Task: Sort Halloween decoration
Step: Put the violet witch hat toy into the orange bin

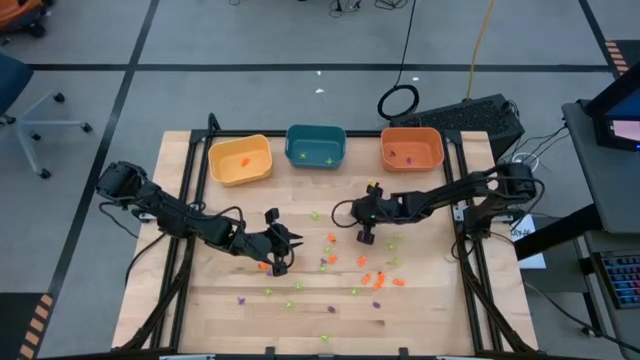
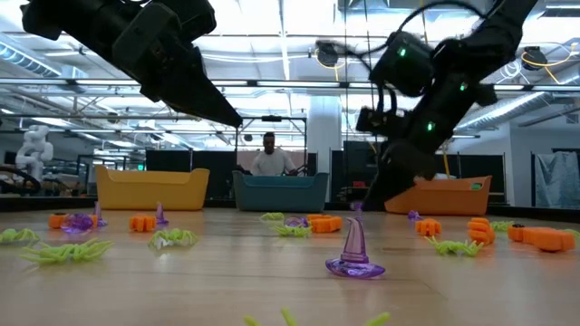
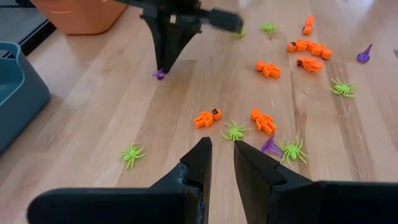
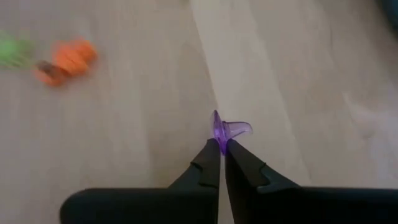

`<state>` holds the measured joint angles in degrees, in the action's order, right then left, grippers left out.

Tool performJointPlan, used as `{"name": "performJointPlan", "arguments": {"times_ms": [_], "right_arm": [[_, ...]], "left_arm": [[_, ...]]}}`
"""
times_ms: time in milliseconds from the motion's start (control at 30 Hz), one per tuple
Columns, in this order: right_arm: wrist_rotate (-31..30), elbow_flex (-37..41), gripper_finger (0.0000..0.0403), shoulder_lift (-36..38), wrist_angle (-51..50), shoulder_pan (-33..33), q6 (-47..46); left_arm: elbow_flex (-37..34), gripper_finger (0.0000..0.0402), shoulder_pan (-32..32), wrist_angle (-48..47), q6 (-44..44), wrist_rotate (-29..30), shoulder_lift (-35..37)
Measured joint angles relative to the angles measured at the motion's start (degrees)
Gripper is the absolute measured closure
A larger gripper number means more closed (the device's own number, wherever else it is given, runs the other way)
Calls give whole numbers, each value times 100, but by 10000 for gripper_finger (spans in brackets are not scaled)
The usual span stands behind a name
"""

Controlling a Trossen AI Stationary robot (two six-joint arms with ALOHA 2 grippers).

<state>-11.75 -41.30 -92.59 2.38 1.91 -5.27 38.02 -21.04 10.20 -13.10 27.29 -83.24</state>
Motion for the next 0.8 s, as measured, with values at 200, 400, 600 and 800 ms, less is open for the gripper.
{"name": "performJointPlan", "arguments": {"times_ms": [200,400,600,800], "right_arm": [[-21,0,402,584,-45,-211,249],[-15,216,403,1153,52,-437,465],[-4,1247,403,1649,1609,-665,113],[-38,2094,403,1702,3196,-681,-24]], "left_arm": [[0,334,0,0,-2,0,0],[0,334,56,2,188,20,0],[2,334,272,39,202,44,0],[2,334,483,177,459,38,2]]}}
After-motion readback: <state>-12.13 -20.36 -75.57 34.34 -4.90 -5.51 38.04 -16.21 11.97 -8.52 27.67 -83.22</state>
